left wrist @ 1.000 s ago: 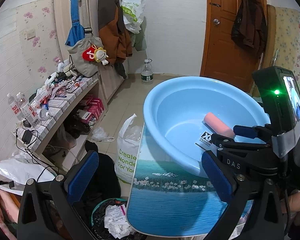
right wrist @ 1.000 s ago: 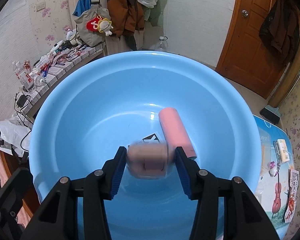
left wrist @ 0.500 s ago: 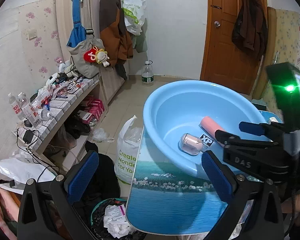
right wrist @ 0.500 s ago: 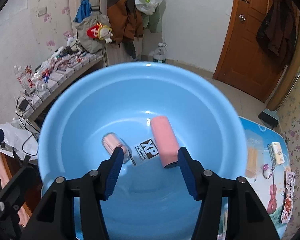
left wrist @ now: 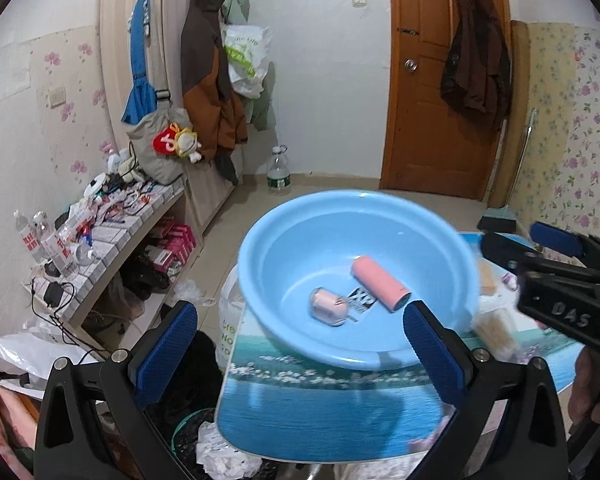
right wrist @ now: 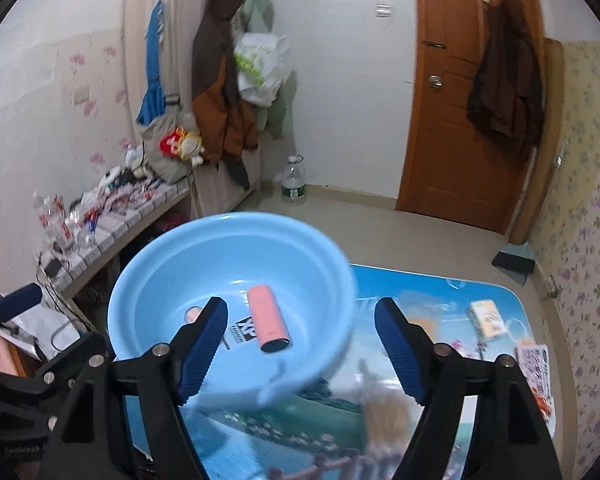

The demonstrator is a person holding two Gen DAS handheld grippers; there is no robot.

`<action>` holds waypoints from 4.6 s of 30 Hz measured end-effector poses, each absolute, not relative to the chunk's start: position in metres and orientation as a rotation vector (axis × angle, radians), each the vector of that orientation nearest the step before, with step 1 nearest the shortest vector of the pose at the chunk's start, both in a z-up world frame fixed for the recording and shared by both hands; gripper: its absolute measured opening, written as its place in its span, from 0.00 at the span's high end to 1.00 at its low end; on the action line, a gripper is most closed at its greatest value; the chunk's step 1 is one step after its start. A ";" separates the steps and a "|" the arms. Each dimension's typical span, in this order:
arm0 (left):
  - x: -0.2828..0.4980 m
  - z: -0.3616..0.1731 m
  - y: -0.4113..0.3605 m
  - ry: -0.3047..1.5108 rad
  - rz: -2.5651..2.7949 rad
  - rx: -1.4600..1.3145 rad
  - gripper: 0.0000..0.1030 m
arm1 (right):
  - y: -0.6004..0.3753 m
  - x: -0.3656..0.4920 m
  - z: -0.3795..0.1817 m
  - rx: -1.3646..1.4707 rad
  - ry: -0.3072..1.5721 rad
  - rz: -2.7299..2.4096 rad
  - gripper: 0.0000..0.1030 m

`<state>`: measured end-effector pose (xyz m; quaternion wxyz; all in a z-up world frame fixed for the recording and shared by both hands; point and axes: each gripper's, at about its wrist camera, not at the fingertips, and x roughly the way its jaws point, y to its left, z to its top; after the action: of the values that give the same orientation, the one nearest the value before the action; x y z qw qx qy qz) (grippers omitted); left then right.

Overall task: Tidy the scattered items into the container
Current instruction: 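Withdraw both tools from the basin back toward the table items, then grasp the bag of cotton swabs with the left tool, then lift the cotton swab bag with the left tool toward the basin, then grasp the pink Hello Kitty figure with the right tool while the left tool holds the swab bag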

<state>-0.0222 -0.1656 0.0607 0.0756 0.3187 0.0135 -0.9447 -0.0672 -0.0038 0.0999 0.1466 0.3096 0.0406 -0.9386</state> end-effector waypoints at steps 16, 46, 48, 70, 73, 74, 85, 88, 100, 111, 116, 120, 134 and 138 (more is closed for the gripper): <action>0.013 0.055 -0.081 0.060 -2.970 0.866 0.00 | 0.168 0.063 0.087 0.666 0.076 -2.989 0.09; -0.007 0.031 -0.008 -0.084 -3.018 1.028 0.00 | 0.219 0.049 0.042 0.774 -0.149 -3.009 0.00; -0.010 0.027 -0.002 -0.088 -3.021 1.046 0.00 | 0.223 0.046 0.040 0.782 -0.159 -3.018 0.00; -0.095 -0.043 0.059 0.001 -2.927 1.324 0.00 | 0.267 0.001 0.007 0.882 -0.225 -3.083 0.00; -0.108 -0.051 0.062 0.022 -2.908 1.346 0.00 | 0.270 -0.007 0.004 0.891 -0.228 -3.083 0.00; -0.111 -0.053 0.062 0.026 -2.902 1.350 0.00 | 0.270 -0.009 0.004 0.891 -0.224 -3.084 0.00; -0.131 -0.073 0.056 0.079 -2.840 1.400 0.00 | 0.266 -0.028 -0.003 0.920 -0.206 -3.069 0.00; -0.133 -0.079 0.052 0.124 -2.823 1.429 0.00 | 0.263 -0.030 -0.004 0.928 -0.206 -3.061 0.00; -0.133 -0.082 0.053 0.015 -2.807 1.381 0.38 | 0.258 -0.033 -0.007 0.944 -0.209 -3.045 0.00; -0.127 -0.074 0.055 -0.034 -2.896 1.366 0.66 | 0.251 -0.041 -0.004 0.930 -0.170 -3.036 0.00; -0.124 -0.070 0.050 -0.008 -2.913 1.361 0.67 | 0.249 -0.047 -0.003 0.939 -0.168 -3.023 0.00; -0.117 -0.062 0.046 -0.012 -2.937 1.338 0.67 | 0.246 -0.055 -0.001 0.925 -0.119 -3.005 0.01; -0.096 -0.051 0.028 0.041 -2.958 1.329 0.67 | 0.200 -0.137 -0.008 1.077 0.104 -2.685 0.26; -0.096 -0.052 0.023 0.067 -2.957 1.337 0.67 | 0.184 -0.161 -0.024 1.156 0.178 -2.610 0.43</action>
<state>-0.0958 0.0226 -0.0518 -0.0520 0.4112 0.0206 -0.9098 -0.1606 0.1837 -0.0241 0.1402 0.4001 0.0615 -0.9036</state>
